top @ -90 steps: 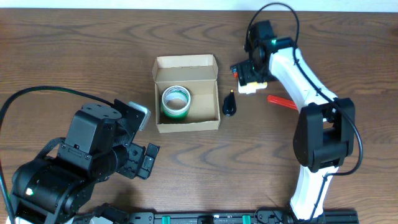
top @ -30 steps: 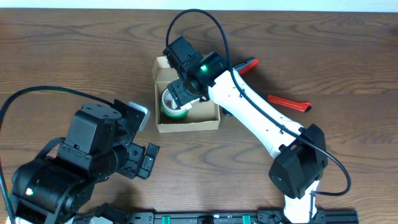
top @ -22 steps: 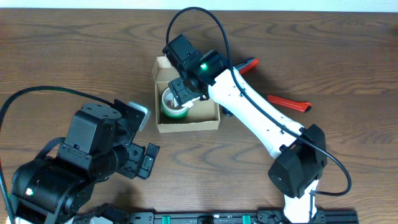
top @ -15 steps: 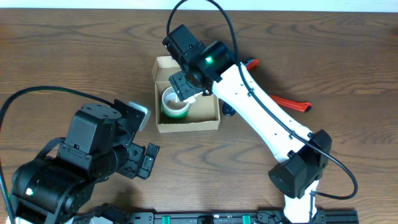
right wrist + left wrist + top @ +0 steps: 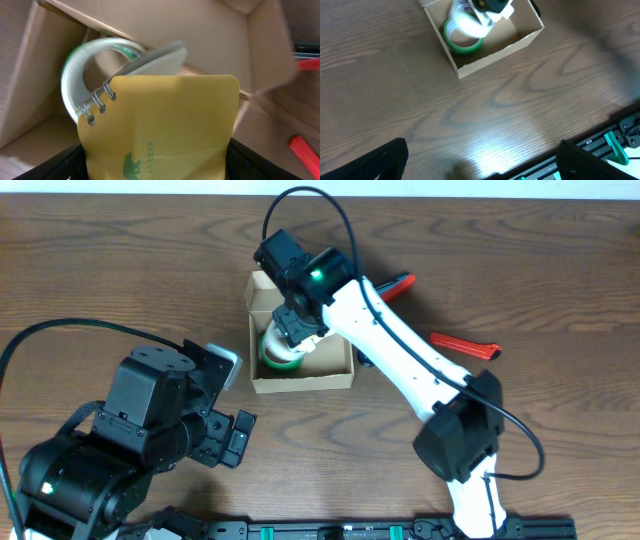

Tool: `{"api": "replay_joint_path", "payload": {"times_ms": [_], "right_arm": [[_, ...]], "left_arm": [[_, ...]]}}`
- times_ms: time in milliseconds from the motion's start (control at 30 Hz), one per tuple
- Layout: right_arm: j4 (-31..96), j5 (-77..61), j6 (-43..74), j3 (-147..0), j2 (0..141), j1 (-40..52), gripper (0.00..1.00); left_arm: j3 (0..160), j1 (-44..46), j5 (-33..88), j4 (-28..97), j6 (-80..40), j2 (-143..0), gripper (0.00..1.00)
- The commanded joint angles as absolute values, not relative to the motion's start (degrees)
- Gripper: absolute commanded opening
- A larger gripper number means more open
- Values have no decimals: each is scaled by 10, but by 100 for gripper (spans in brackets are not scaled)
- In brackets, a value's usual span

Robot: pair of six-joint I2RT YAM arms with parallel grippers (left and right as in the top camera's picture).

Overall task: Pack container
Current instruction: 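Carry the yellow notepad into the box and release it upright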

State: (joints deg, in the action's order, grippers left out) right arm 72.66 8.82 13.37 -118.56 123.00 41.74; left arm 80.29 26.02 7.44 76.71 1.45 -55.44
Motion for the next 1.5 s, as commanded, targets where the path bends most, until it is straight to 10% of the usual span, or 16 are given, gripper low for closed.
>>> {"api": "replay_joint_path", "payload": {"times_ms": [0, 1467], "right_arm": [[718, 95, 126, -1192, 1244, 430, 74], [687, 97, 94, -1242, 1225, 431, 99]], "left_arm": [[808, 259, 70, 769, 11, -554, 95], [808, 259, 70, 769, 11, -554, 95]]}}
